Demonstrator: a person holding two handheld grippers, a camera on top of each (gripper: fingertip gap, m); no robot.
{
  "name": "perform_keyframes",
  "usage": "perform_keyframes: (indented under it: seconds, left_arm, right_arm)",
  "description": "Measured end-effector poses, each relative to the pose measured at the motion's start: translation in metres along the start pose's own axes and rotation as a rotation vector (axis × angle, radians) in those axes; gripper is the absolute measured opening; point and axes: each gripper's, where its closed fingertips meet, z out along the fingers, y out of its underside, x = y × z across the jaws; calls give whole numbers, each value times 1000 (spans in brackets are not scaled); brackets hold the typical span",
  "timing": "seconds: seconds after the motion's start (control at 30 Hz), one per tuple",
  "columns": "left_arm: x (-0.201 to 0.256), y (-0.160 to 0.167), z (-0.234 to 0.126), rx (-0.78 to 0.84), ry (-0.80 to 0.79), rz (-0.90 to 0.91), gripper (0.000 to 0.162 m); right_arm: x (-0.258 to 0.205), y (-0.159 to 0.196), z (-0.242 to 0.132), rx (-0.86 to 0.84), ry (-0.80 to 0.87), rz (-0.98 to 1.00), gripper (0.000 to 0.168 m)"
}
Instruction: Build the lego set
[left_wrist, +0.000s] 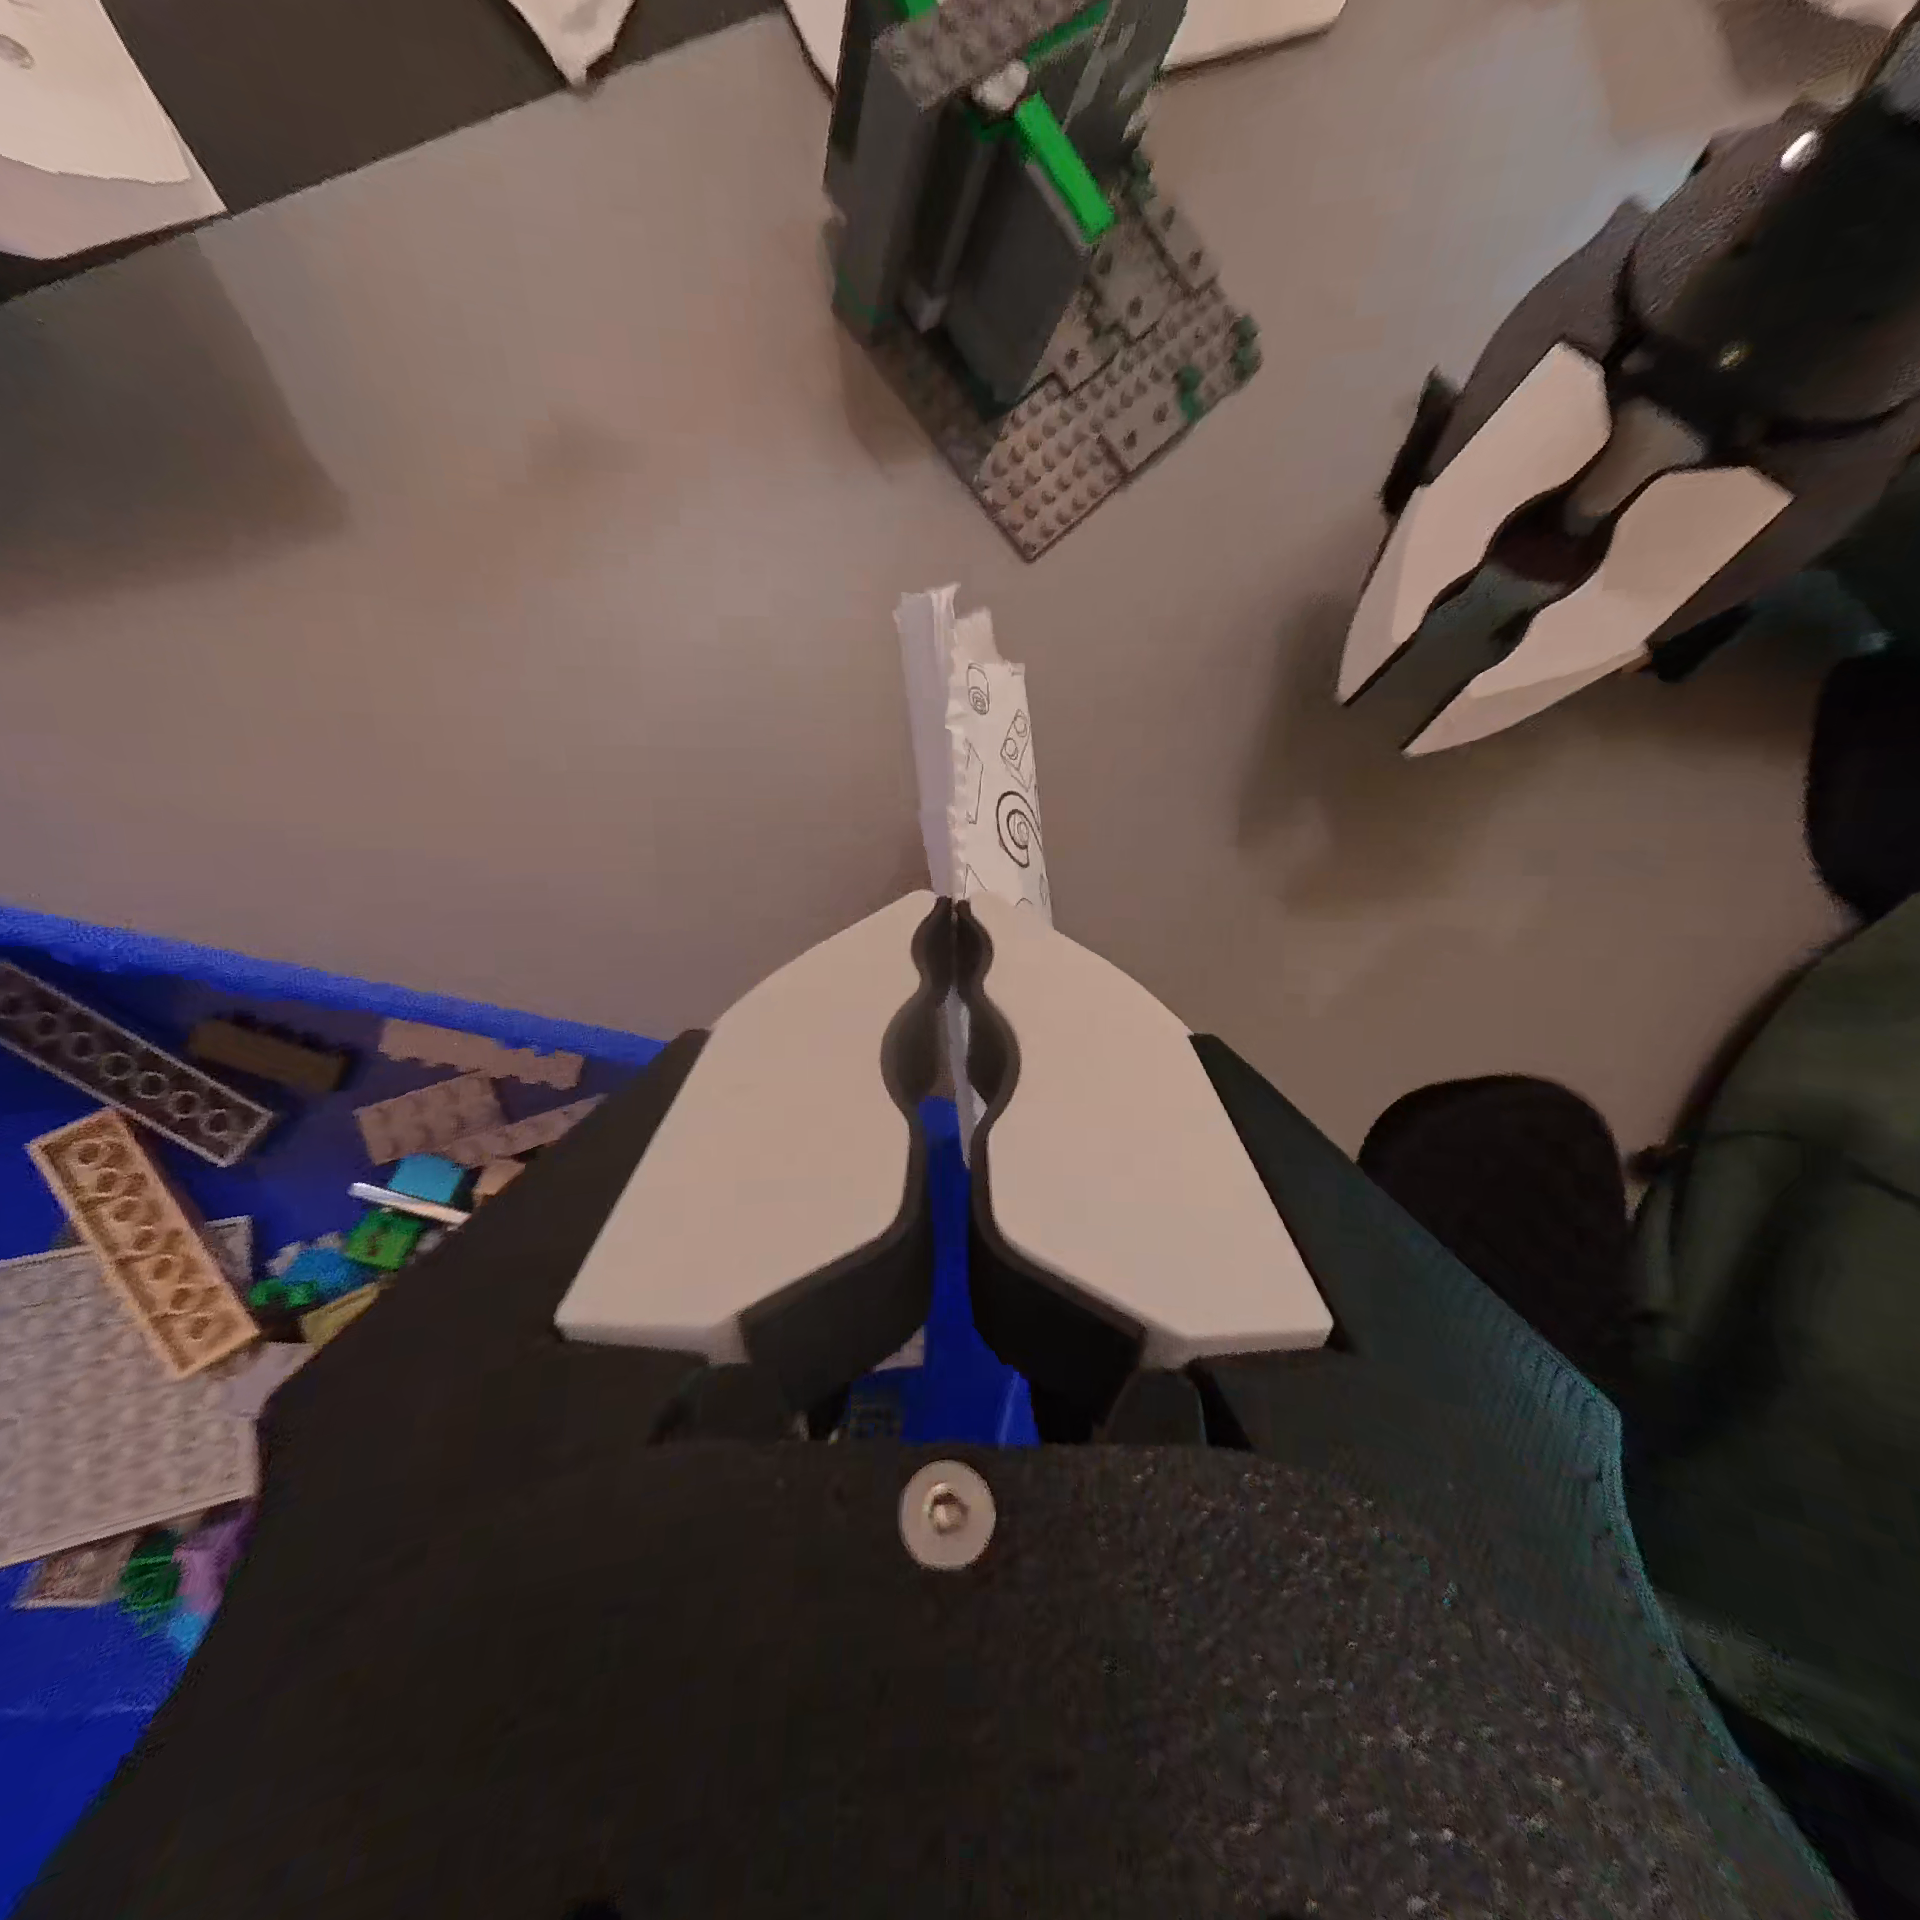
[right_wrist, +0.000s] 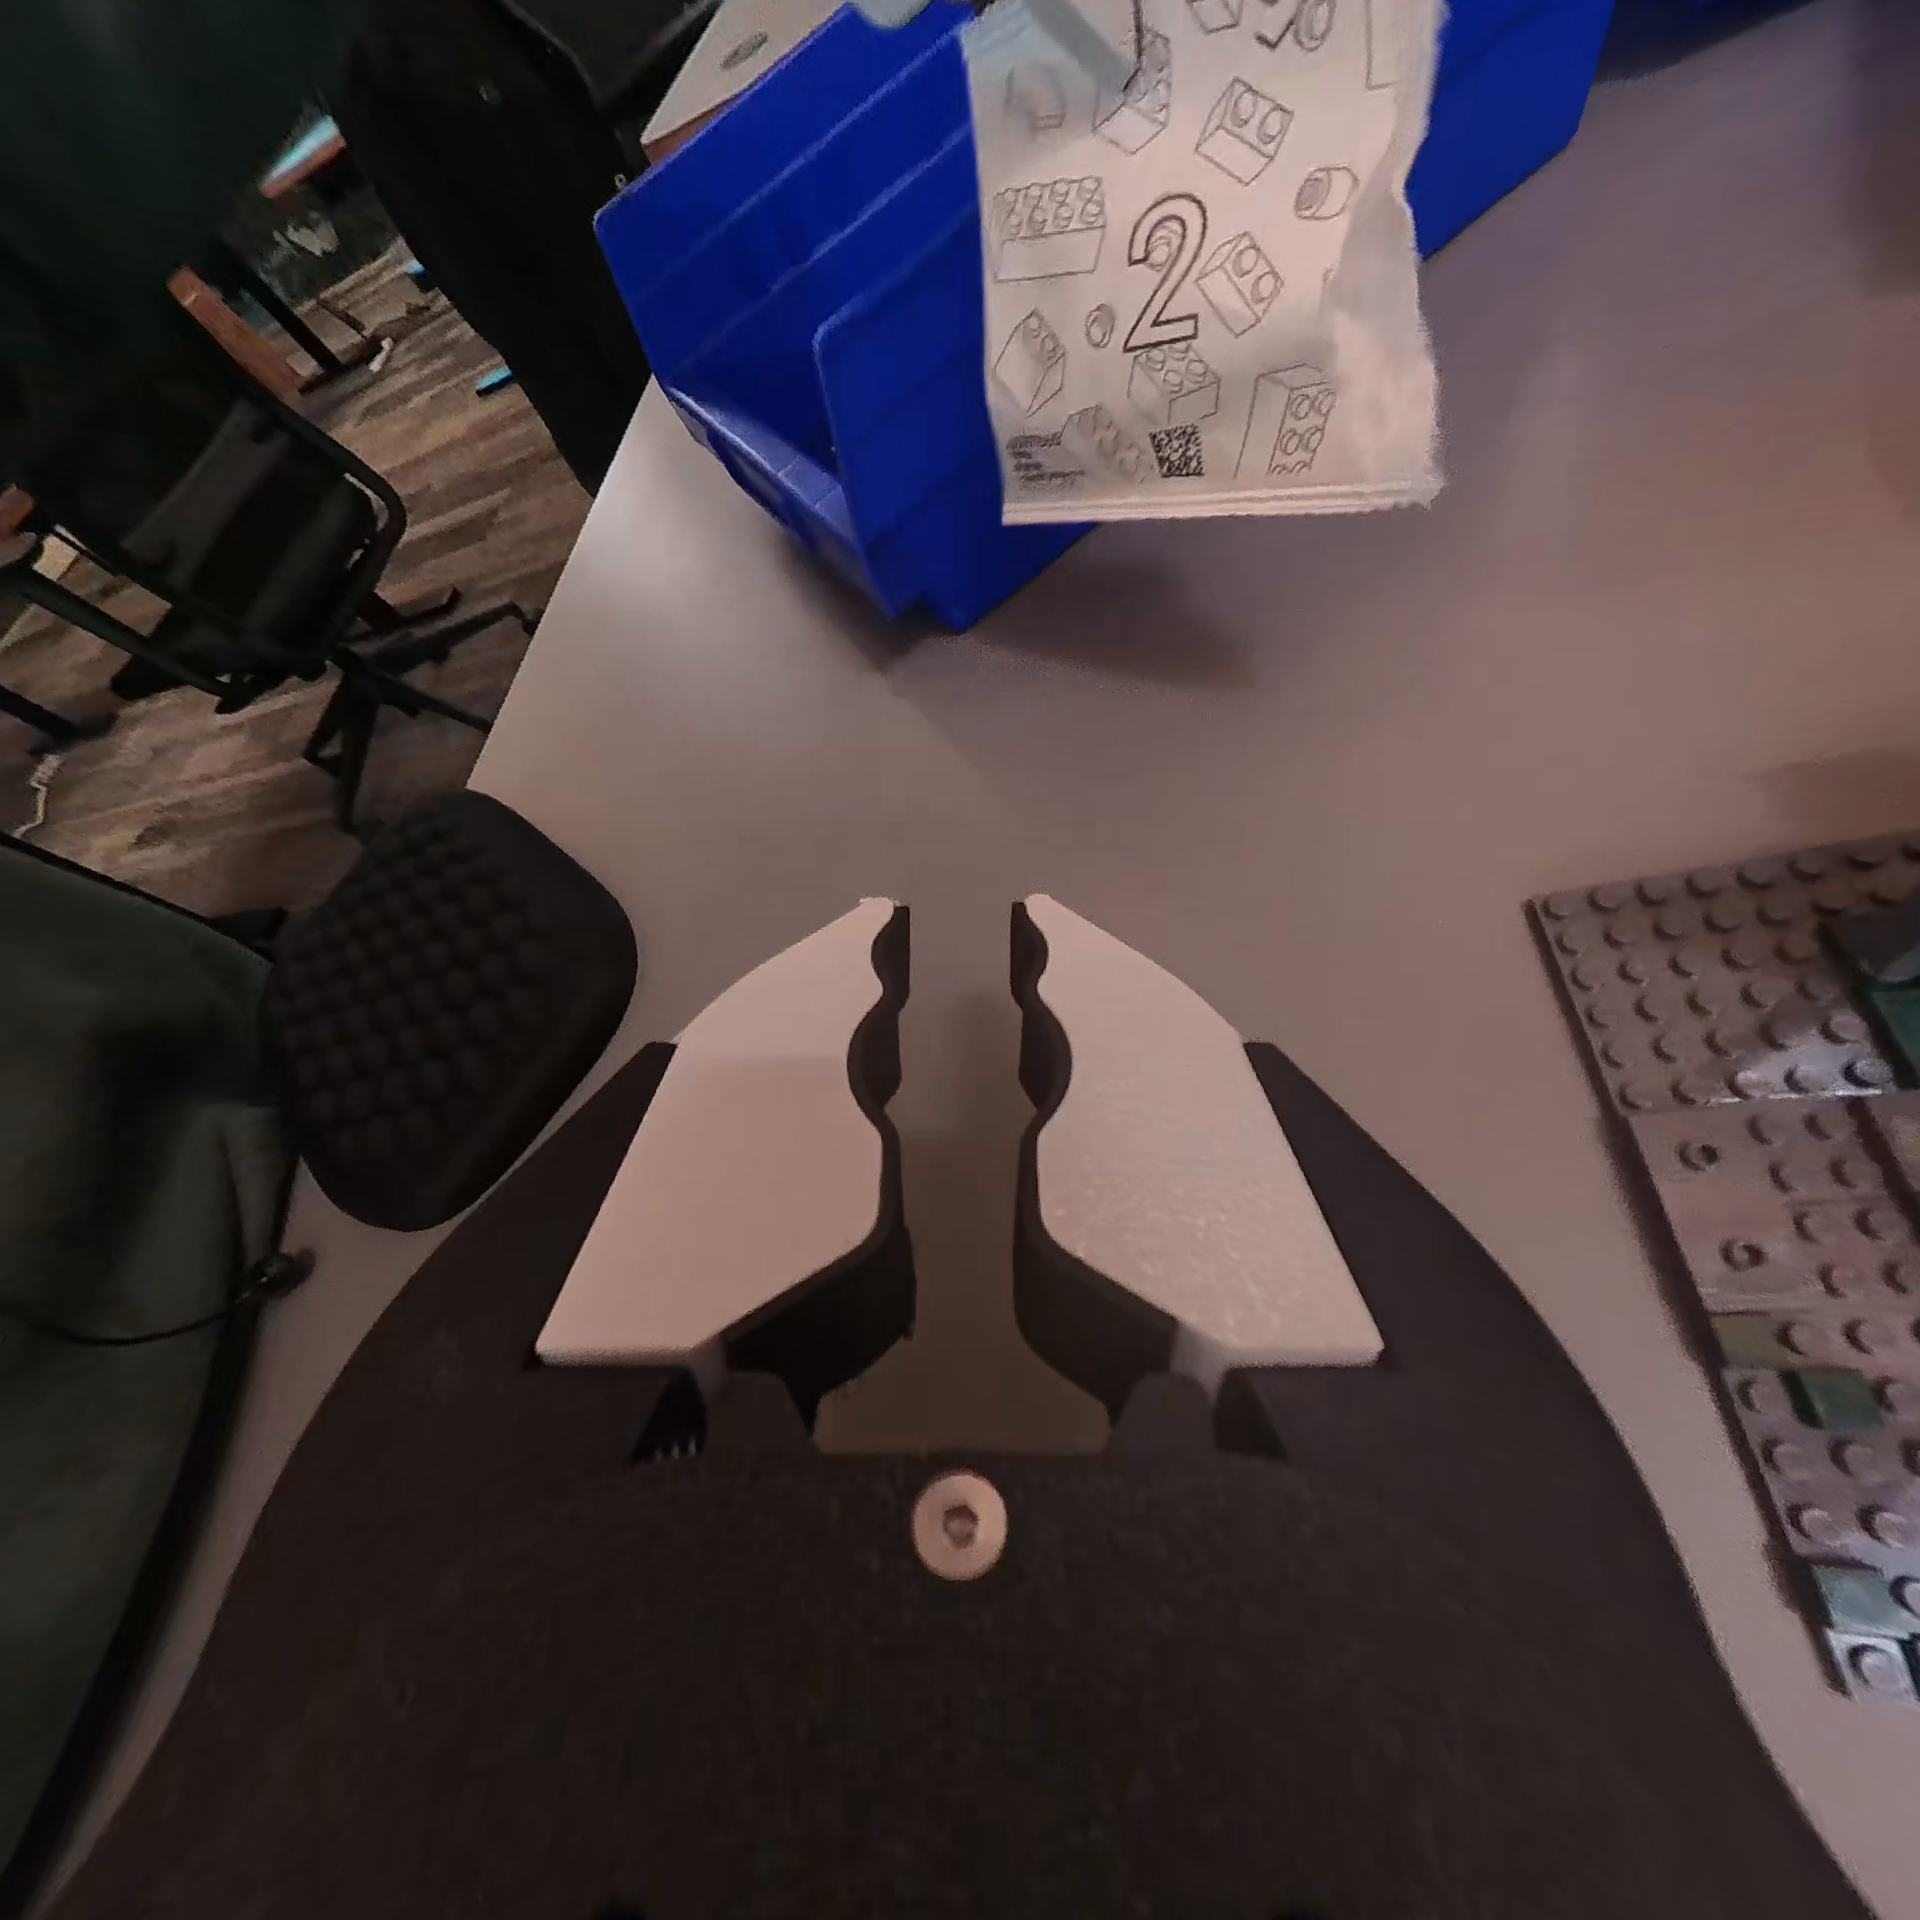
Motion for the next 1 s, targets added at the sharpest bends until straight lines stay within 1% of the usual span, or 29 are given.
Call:
perform_keyframes:
  seconds: [0.17,0.3,0.43,0.5,0.57,0.67,0.8,0.87,0.9,0.97,1.0]
  left_arm:
    - [-15,3,9,-161,16,79,1]
    - [-17,8,16,-294,28,154,1]
    - [-11,11,25,-396,60,220,1]
    - [-6,11,29,-428,75,249,1]
    - [-1,12,33,-456,91,283,0]
    - [6,10,39,-469,109,312,1]
    - [20,8,43,-467,152,350,1]
    - [22,8,45,-474,151,366,1]
    - [22,8,47,-472,150,367,1]
    - [20,9,50,-463,142,357,0]
    - [18,9,51,-456,131,350,0]
  right_arm:
    - [1,5,-2,0,15,8,18]
    - [13,3,1,-7,82,-11,18]
    - [31,-16,15,20,184,-48,19]
    - [38,-25,26,28,226,-71,24]
    - [42,-31,37,34,241,-84,29]
    - [45,-29,54,15,237,-58,36]
    - [49,-21,65,6,250,-34,37]
    - [51,-19,67,17,252,-21,36]
    - [52,-19,67,21,250,-13,33]
    - [53,-19,63,47,248,2,21]
    - [53,-20,60,66,251,10,20]
